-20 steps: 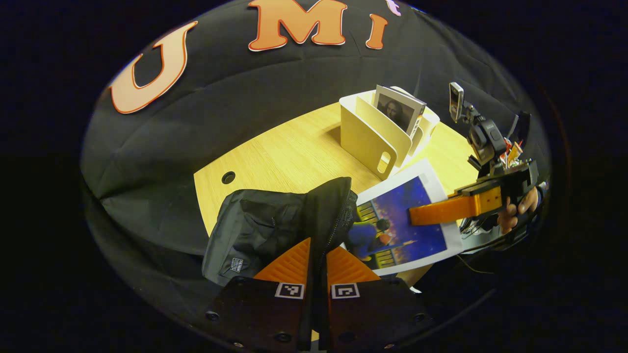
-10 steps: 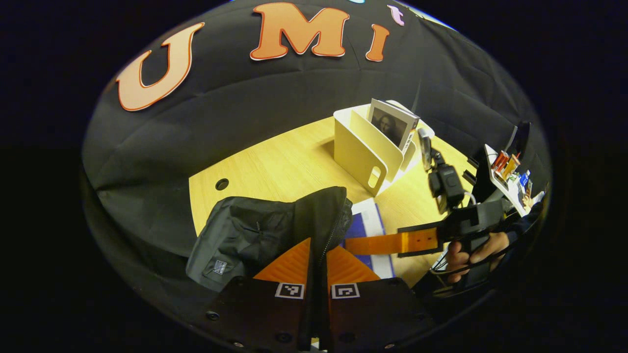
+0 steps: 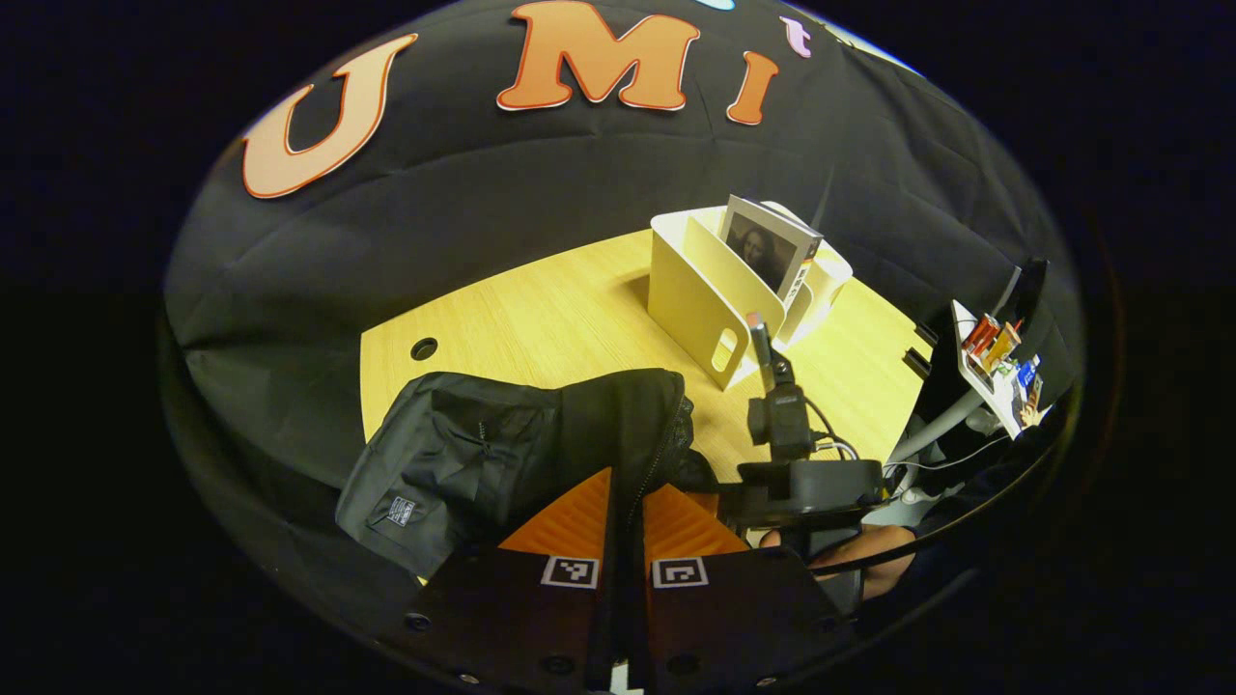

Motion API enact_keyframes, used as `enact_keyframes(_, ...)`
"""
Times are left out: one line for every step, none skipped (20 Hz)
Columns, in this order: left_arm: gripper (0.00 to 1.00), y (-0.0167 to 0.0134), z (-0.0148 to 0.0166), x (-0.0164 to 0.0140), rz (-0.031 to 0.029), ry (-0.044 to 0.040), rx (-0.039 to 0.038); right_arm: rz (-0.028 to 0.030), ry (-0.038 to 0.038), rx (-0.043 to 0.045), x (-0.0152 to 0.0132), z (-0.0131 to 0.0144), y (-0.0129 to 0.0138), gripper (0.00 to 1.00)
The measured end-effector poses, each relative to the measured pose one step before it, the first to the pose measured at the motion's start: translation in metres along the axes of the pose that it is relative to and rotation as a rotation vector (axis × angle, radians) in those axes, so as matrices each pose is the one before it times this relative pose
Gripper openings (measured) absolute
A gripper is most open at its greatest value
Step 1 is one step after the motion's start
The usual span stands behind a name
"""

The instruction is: Open the schoolbag, grab two books from the bookshelf and put them into the schoolbag.

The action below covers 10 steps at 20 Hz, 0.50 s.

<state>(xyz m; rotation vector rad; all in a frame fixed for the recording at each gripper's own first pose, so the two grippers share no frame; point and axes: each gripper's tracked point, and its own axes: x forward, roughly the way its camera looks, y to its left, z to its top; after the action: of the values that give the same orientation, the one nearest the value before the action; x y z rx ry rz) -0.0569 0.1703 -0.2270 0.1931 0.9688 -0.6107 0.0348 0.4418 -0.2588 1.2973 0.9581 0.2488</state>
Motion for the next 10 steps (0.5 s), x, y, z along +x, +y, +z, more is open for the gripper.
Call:
enact_keyframes(0.06,0.00236,0.00081,-0.00059,0.00181,-0.00017,-0.01079,-0.03689,0.04399,-0.00396,-0.00056,-0.00707,-0.00737,0.41)
enact_keyframes(0.06,0.00314,0.0014,0.00232,0.00723,-0.00129,-0.00791,-0.04844,0.03645,-0.02057,-0.00211,-0.00399,-0.00833,0.32)
enact_keyframes(0.06,0.00299,-0.00009,-0.00006,0.0101,0.00076,-0.00137,-0.06009,0.03973,-0.03096,-0.00311,-0.00447,-0.01115,0.53)
enact_keyframes(0.06,0.00192,-0.00142,-0.00016,0.00711,0.00292,0.00338,-0.05334,0.01565,-0.04138,-0.0042,0.00122,-0.00866,0.47)
enact_keyframes(0.06,0.0014,-0.00099,-0.00104,0.00499,0.00251,0.0067,-0.04889,0.02391,-0.05558,-0.00378,0.00206,-0.00956,0.69)
enact_keyframes(0.06,0.00287,-0.0001,-0.00128,0.00539,-0.00528,0.00978,-0.02887,0.02176,-0.05915,-0.00741,0.00399,-0.00755,0.8)
enact_keyframes(0.06,0.00157,-0.00199,-0.00145,0.00536,0.00342,0.00811,-0.03072,0.01411,-0.05834,-0.00606,0.00519,-0.00857,0.68)
enact_keyframes(0.06,0.00156,-0.00083,0.00184,0.0085,0.00406,0.0013,-0.01611,0.01788,-0.05076,-0.00999,-0.00115,-0.00081,0.89)
enact_keyframes(0.06,0.00035,-0.00093,0.00107,0.00243,0.00609,-0.00555,-0.02709,0.01449,-0.03953,-0.00773,0.00409,-0.00758,0.91)
enact_keyframes(0.06,0.00007,-0.00096,0.00096,0.00198,0.00436,-0.00494,-0.02103,0.01906,-0.02752,-0.00956,-0.00052,-0.01622,0.95)
